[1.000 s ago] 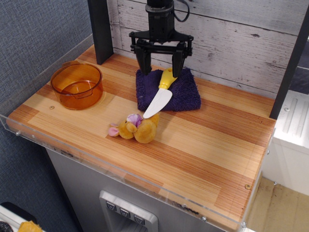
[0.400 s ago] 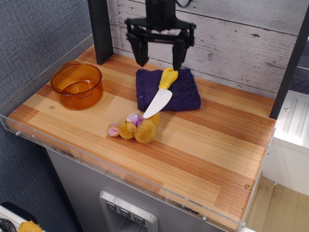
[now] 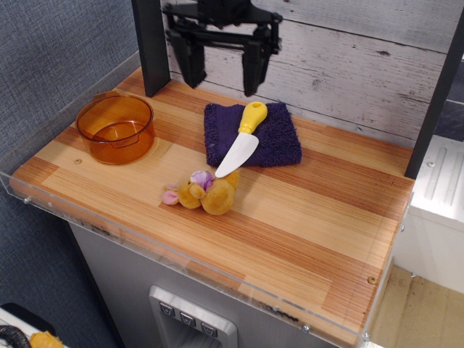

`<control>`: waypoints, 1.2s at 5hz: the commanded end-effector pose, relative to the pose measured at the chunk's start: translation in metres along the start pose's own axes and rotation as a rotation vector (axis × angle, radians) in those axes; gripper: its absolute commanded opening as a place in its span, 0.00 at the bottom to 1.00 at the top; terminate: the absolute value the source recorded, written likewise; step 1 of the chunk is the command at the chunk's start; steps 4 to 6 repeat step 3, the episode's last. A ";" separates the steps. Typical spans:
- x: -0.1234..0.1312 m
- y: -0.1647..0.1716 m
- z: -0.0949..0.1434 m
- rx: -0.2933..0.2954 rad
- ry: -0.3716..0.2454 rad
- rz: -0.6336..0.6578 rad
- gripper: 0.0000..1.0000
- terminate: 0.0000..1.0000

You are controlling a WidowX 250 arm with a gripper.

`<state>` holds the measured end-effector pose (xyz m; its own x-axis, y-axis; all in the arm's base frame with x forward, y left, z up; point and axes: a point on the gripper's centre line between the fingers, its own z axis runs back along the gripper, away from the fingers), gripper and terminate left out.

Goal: Place the knife on the purple cloth.

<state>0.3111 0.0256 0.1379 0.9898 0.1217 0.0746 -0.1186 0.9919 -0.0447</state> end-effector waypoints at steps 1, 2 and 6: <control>-0.028 0.004 0.019 0.021 -0.045 -0.035 1.00 0.00; -0.028 0.004 0.019 0.021 -0.045 -0.035 1.00 0.00; -0.028 0.004 0.019 0.021 -0.045 -0.035 1.00 1.00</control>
